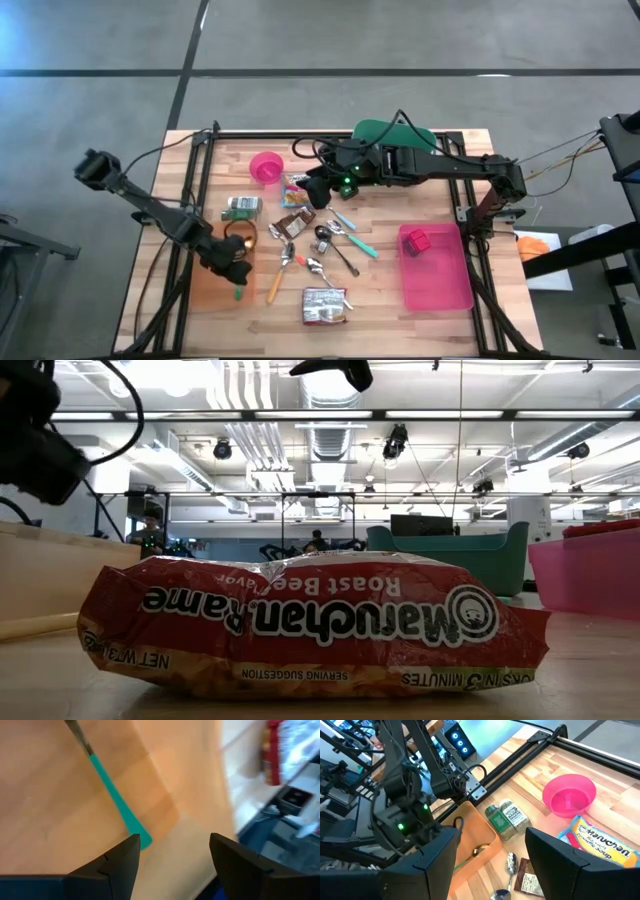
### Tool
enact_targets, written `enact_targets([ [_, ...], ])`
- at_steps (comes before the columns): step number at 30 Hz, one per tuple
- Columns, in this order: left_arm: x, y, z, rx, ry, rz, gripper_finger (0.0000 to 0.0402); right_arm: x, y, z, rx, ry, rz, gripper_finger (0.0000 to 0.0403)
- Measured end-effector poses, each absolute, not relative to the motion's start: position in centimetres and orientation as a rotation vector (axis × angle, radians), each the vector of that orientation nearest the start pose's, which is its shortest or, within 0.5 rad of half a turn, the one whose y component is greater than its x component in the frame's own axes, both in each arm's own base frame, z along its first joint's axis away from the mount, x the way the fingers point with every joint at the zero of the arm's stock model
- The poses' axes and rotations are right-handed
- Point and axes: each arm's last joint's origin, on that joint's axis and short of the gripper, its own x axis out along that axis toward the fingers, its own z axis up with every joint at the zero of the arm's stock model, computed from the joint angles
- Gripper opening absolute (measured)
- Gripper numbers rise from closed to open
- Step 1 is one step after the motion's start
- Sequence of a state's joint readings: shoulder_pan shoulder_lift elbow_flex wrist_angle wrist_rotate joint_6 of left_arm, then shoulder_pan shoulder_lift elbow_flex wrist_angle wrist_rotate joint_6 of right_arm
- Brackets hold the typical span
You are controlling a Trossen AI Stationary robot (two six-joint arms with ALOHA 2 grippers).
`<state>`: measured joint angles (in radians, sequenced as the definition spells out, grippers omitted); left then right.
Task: Pick & Place Food Item
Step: Put the brown seasoning bottle into the pink bin
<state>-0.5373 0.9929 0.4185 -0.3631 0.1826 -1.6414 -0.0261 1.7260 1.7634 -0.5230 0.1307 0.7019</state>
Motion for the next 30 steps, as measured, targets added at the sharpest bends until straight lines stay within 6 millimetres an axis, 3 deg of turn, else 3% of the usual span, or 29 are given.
enact_targets([
  [7, 13.9, -8.7, 18.0, -1.327, 1.131, 0.201, 0.0241, 38.7, -1.3, 38.6, 0.663, 0.442, -0.328, 0.0231],
  [16, 13.7, -8.3, 20.3, -1.320, 0.991, 0.120, 0.0241, 37.4, -1.4, 36.8, 0.729, 0.632, -0.457, 0.0231],
  [25, 14.2, -6.5, 24.2, -1.186, 0.832, 0.109, 0.0241, 36.4, -2.8, 35.2, 0.768, 0.761, -0.630, 0.0231],
  [30, 14.5, -4.9, 25.7, -1.088, 0.792, 0.146, 0.0241, 37.2, -3.2, 33.8, 0.681, 0.824, -0.616, 0.0231],
])
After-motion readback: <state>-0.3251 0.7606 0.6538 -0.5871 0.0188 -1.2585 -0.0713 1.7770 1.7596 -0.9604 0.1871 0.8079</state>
